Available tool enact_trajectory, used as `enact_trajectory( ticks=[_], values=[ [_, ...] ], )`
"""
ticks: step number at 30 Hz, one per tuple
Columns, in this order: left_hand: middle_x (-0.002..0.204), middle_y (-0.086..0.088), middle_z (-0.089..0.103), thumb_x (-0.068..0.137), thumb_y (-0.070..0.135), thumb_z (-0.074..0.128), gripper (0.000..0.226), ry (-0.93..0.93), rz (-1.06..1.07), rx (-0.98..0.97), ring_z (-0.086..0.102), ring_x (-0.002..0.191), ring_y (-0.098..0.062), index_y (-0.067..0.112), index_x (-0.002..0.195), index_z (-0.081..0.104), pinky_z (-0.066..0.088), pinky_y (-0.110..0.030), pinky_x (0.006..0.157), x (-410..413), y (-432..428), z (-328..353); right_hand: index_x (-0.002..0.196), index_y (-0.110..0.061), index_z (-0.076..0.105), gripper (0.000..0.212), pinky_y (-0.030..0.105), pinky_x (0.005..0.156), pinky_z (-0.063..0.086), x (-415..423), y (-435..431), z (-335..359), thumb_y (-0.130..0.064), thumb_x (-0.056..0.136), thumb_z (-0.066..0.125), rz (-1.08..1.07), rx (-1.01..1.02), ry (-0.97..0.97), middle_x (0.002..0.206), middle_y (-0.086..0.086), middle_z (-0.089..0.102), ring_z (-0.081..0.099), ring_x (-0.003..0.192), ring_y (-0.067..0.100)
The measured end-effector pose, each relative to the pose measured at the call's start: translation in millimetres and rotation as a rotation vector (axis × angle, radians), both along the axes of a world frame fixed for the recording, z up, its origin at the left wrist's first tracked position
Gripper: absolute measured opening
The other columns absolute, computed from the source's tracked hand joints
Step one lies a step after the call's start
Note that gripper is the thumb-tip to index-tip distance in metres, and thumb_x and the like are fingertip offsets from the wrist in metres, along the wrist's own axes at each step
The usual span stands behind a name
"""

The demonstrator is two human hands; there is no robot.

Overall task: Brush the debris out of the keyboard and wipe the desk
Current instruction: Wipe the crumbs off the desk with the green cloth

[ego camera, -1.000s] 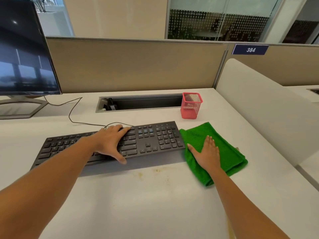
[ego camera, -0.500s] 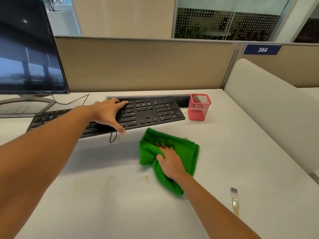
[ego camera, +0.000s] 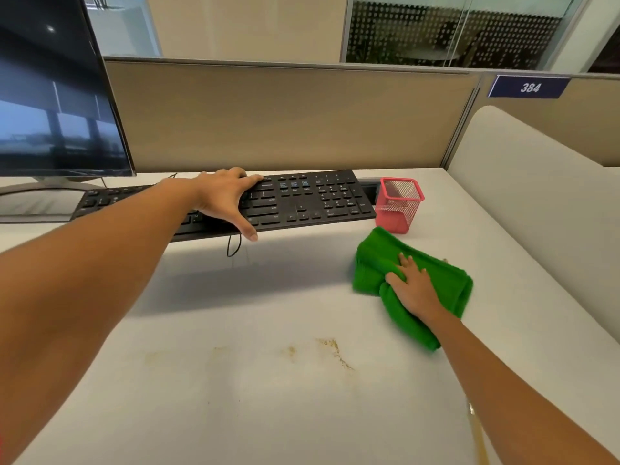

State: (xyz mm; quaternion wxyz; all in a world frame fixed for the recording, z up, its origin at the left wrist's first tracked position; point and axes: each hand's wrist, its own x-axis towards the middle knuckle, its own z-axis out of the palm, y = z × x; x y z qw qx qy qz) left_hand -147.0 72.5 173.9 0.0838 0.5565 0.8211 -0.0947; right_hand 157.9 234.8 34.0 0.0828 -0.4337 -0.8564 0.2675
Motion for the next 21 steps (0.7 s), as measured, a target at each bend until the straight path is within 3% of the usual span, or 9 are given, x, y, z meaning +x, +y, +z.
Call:
enact_trajectory(
  ticks=[5, 9, 14, 16, 18, 21],
  values=[
    [0.151, -0.002, 0.024, 0.032, 0.082, 0.057, 0.140, 0.005, -0.005, -0.018, 0.028, 0.136, -0.028, 0.026, 0.151, 0.008, 0.028, -0.044, 0.106, -4.6, 7.2, 0.3, 0.144, -0.019, 0.034, 0.052, 0.037, 0.118, 0.000, -47.4, 0.0, 0.3, -0.035, 0.095, 0.027, 0.137, -0.020, -0.075, 0.157, 0.001, 0.014, 0.008, 0.146, 0.015],
    [0.151, -0.002, 0.022, 0.024, 0.089, 0.051, 0.148, 0.003, -0.004, -0.032, 0.026, 0.138, -0.028, 0.028, 0.151, 0.006, 0.027, -0.048, 0.107, -13.0, 11.5, 3.5, 0.145, -0.021, 0.033, 0.074, 0.032, 0.119, 0.002, -90.4, -39.3, 2.3, -0.042, 0.076, 0.018, 0.295, -0.030, -0.049, 0.155, -0.005, 0.023, 0.013, 0.144, 0.007],
    [0.153, -0.005, 0.020, 0.039, 0.081, 0.059, 0.138, -0.019, -0.024, -0.033, 0.023, 0.138, -0.030, 0.024, 0.152, 0.003, 0.024, -0.047, 0.111, -19.5, 16.7, 16.1, 0.139, -0.023, 0.045, 0.063, 0.027, 0.116, 0.007, -134.5, -122.0, 0.8, -0.039, 0.083, 0.022, 0.639, -0.122, 0.054, 0.150, -0.008, 0.034, 0.022, 0.142, 0.008],
    [0.152, -0.006, 0.022, 0.043, 0.077, 0.061, 0.134, -0.029, -0.032, -0.016, 0.024, 0.137, -0.029, 0.022, 0.152, 0.005, 0.023, -0.046, 0.112, -19.6, 17.7, 23.8, 0.136, -0.021, 0.048, 0.048, 0.027, 0.113, 0.016, -143.7, -144.4, 2.8, -0.033, 0.093, 0.030, 0.693, -0.281, 0.084, 0.148, -0.003, 0.040, 0.030, 0.137, 0.016],
    [0.151, -0.005, 0.023, 0.042, 0.077, 0.061, 0.135, -0.021, -0.032, -0.015, 0.024, 0.137, -0.029, 0.023, 0.152, 0.005, 0.024, -0.048, 0.113, -21.0, 17.0, 28.0, 0.119, -0.017, 0.061, 0.042, 0.027, 0.096, 0.036, -143.3, -147.9, 12.1, -0.030, 0.087, 0.036, 0.678, -0.462, 0.226, 0.123, 0.002, 0.060, 0.050, 0.113, 0.018],
    [0.150, -0.003, 0.024, 0.038, 0.081, 0.059, 0.137, 0.017, -0.032, -0.021, 0.026, 0.137, -0.028, 0.027, 0.152, 0.005, 0.026, -0.051, 0.111, -25.3, 11.8, 24.8, 0.090, -0.022, 0.062, 0.028, 0.023, 0.072, 0.039, -133.7, -110.4, 30.5, -0.027, 0.080, 0.036, 0.461, -0.390, 0.409, 0.083, -0.003, 0.060, 0.053, 0.079, 0.013]
  ],
)
